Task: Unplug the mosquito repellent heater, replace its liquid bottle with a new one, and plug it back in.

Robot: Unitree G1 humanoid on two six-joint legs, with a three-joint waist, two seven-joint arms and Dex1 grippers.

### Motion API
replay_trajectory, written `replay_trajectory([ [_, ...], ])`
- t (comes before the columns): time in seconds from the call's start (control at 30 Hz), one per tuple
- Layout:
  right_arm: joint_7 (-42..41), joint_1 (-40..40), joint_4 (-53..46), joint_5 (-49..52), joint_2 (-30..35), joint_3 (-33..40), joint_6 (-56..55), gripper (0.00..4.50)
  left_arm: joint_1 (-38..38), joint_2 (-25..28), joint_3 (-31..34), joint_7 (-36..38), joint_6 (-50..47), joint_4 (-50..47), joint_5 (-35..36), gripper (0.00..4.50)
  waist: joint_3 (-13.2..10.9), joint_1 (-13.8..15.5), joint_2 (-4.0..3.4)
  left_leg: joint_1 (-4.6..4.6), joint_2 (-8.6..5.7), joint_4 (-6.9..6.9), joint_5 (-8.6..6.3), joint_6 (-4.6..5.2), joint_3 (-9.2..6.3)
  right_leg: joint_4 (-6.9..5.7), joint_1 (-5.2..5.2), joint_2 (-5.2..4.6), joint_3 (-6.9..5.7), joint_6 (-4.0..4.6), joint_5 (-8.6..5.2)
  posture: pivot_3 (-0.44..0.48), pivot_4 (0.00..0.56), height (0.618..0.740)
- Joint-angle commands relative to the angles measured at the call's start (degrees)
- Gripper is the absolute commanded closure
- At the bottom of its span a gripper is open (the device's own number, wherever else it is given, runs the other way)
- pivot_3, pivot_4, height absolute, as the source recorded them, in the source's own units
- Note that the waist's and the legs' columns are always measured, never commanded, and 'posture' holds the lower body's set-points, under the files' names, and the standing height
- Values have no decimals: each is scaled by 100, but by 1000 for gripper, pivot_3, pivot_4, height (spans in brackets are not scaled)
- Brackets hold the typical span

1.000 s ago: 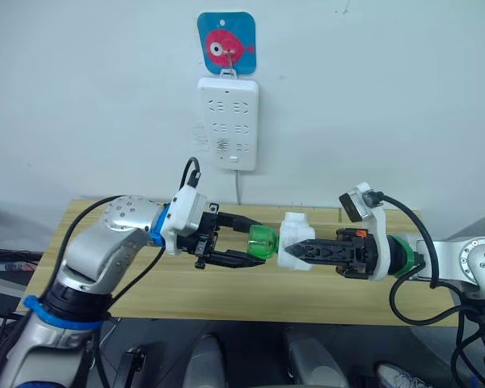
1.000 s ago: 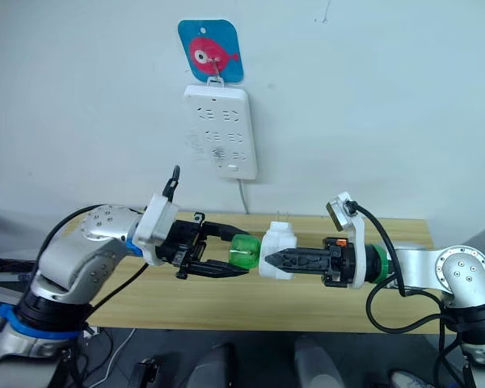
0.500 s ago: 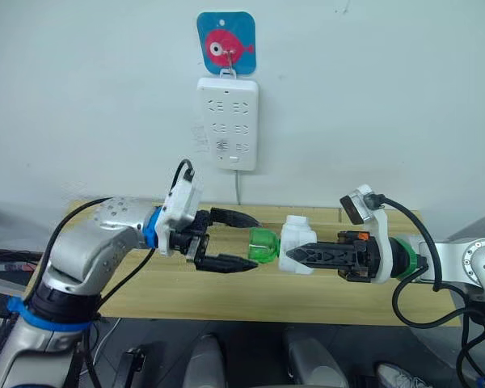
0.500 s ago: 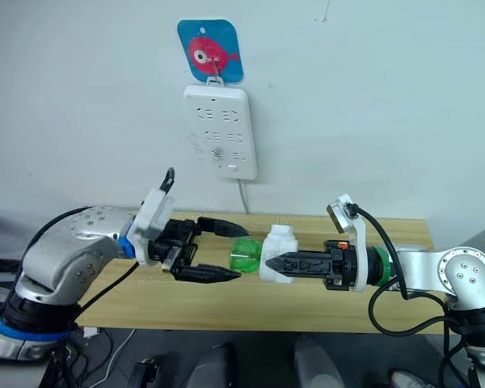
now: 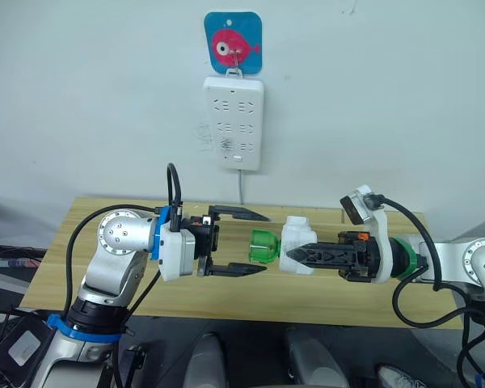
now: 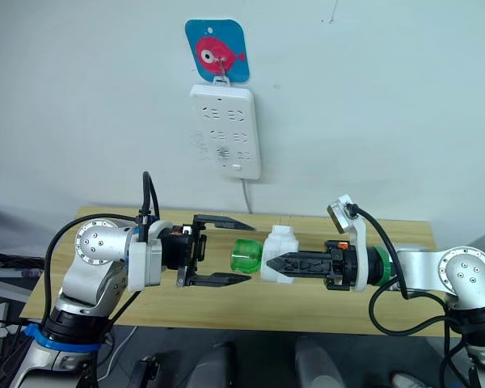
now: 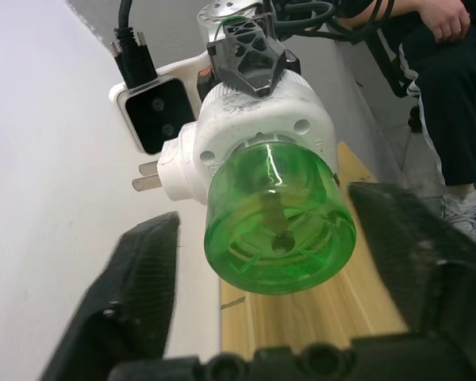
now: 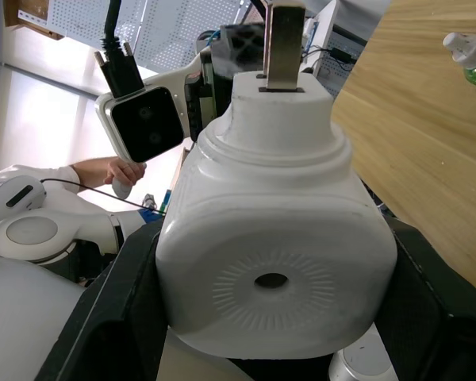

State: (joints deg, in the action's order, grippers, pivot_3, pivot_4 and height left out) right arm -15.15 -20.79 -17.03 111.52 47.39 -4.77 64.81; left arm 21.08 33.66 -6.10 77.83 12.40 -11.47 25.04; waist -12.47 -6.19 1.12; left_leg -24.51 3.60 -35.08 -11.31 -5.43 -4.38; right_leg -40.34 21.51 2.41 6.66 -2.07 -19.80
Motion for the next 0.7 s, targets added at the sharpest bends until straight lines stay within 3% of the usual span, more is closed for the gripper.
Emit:
replay_trajectory([
  [0.03,-60,-40,-89,148,0,92,-5,1487,107,6,-8,-43,-90,-116,123,2123,0,-3,0,0,0,0,0,0,0,0,0,0,0,0,0,-151,194,740],
  [0.1,-47,-28,-107,148,-10,89,-13,1487,173,39,-25,-66,-329,-193,200,2255,0,-3,0,0,0,0,0,0,-1,-1,0,0,-1,0,0,-150,192,740],
  [0.17,-44,-5,-138,148,9,78,-8,1487,274,415,-48,-368,-1935,-369,633,2255,0,-7,0,0,0,-1,0,0,-2,-3,0,0,-2,0,0,-146,188,740],
  [0.23,-48,-2,-164,148,27,51,6,1487,605,1039,-3,-740,-4648,-383,2071,2255,0,-20,1,0,1,-2,0,0,-7,-8,1,1,-4,-6,-4,-143,187,740],
  [0.33,-67,0,-213,148,50,12,20,1487,1103,1550,90,-762,-6848,-83,3441,2255,-2,-51,0,-3,1,-3,0,0,-20,-24,7,4,-17,-27,-16,-143,187,740],
  [0.43,-80,4,-240,148,73,-7,5,1487,1292,1472,304,-1070,-7375,-19,3866,2255,-1,-62,0,-3,1,-3,0,0,-21,-29,10,5,-18,-28,-17,-143,187,740],
  [0.63,-77,31,-248,148,92,9,-23,1487,1024,1347,494,-1241,-7067,-419,3687,2255,-1,-41,0,-3,5,-4,1,-1,-20,-31,13,5,-17,-27,-16,-148,187,740],
  [0.7,-76,33,-238,148,89,19,-36,1487,863,1349,358,-1203,-6590,-511,3162,1528,-1,-34,0,-3,4,-6,1,-1,-20,-33,13,5,-17,-27,-16,-148,187,740],
])
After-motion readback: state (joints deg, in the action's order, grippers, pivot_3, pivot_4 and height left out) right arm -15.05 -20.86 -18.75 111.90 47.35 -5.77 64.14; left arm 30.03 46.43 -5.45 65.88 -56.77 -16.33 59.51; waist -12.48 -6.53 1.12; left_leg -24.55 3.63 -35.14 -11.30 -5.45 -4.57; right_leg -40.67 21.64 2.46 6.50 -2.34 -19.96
